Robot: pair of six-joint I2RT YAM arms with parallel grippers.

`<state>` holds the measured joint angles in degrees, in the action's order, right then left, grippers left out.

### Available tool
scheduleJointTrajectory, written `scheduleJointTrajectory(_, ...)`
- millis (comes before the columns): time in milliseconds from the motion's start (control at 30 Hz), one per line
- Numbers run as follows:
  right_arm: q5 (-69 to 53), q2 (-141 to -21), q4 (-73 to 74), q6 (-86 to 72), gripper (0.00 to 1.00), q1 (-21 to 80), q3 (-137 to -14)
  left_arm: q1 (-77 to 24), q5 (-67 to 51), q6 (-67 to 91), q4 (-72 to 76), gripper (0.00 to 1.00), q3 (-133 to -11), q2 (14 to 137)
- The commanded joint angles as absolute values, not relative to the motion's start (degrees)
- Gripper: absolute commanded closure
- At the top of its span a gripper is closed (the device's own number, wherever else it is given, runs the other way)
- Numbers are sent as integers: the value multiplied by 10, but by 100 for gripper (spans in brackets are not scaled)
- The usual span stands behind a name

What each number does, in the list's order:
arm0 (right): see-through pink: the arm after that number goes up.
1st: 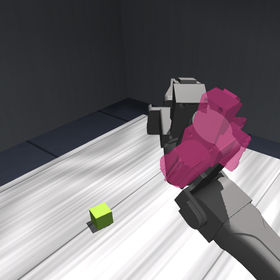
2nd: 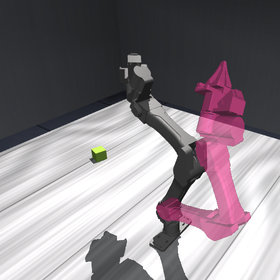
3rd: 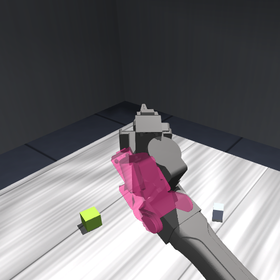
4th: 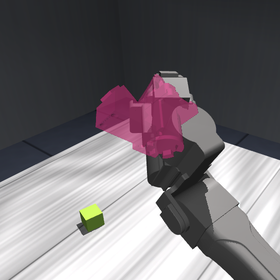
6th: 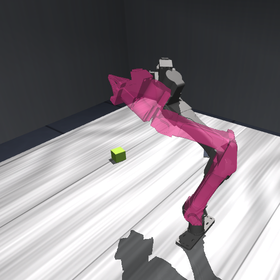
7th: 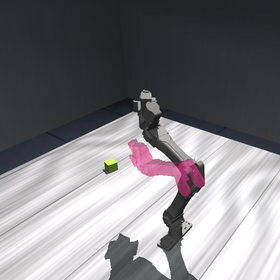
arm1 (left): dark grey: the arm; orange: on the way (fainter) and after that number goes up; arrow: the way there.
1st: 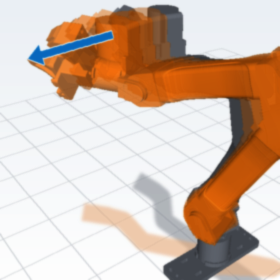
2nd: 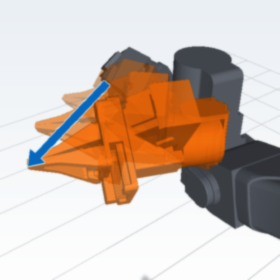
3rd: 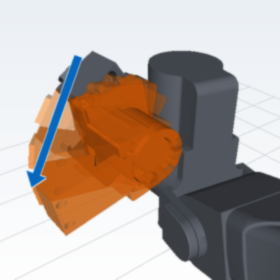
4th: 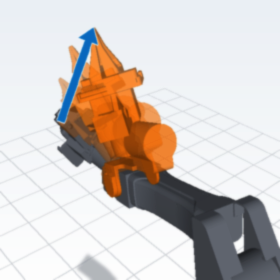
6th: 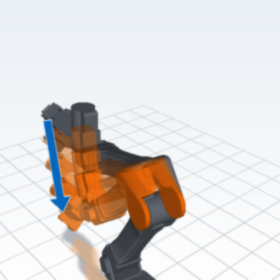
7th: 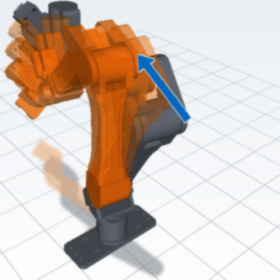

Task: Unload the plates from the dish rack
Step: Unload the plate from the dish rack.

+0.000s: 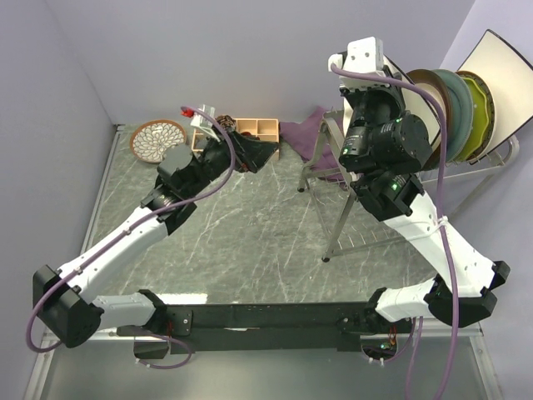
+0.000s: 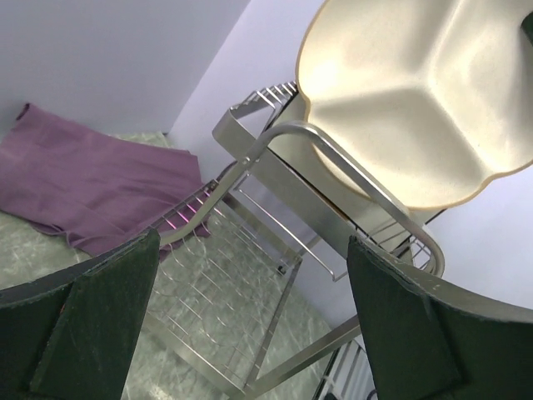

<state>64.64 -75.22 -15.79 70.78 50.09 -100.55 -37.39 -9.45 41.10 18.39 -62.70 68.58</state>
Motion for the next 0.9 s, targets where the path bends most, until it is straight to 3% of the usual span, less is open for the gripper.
scheduleJointTrajectory(0, 555, -728, -229, 692, 100, 490, -1027, -367, -148, 403, 237, 0, -653, 699)
scheduleJointTrajectory(867, 522, -748, -226, 682, 100, 491, -1063, -352, -188, 390, 257, 1, -721, 788)
